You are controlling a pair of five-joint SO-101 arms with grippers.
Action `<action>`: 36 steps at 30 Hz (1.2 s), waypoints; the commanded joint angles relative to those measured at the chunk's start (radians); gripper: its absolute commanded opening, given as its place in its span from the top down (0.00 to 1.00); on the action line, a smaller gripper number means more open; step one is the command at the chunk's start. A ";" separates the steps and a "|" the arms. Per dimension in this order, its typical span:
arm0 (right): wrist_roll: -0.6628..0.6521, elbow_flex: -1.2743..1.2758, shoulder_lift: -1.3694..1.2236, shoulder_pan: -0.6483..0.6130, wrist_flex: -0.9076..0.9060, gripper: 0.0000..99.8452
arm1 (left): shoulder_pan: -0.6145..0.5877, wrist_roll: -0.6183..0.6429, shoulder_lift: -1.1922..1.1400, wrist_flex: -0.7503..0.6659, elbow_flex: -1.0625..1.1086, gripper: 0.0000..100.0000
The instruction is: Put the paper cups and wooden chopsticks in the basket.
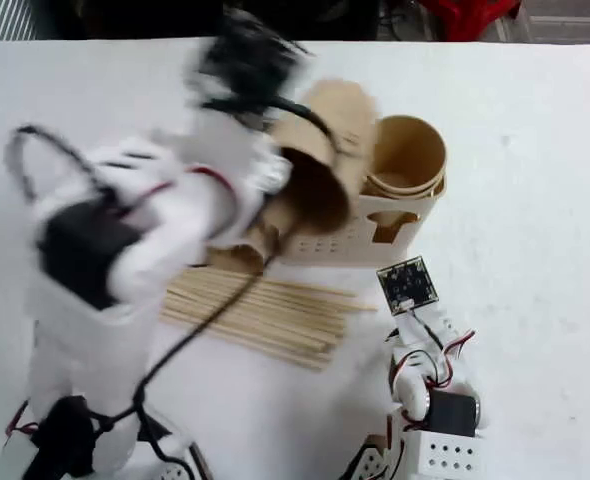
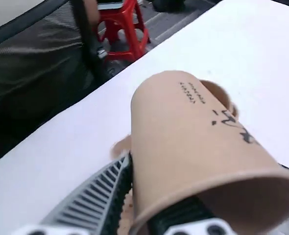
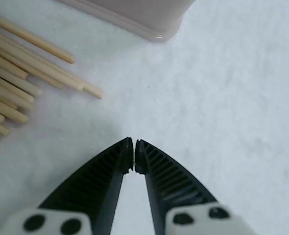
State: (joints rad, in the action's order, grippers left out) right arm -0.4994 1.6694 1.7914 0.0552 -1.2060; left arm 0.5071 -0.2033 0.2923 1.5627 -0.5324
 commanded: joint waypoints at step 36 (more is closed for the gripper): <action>-0.012 0.006 0.010 -0.007 0.022 0.98 | 0.015 -0.023 -0.274 -0.232 0.006 0.97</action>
State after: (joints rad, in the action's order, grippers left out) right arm -0.4994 1.6694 1.7914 0.0552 -1.2060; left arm 0.5332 -0.2171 0.0146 1.3203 -0.4757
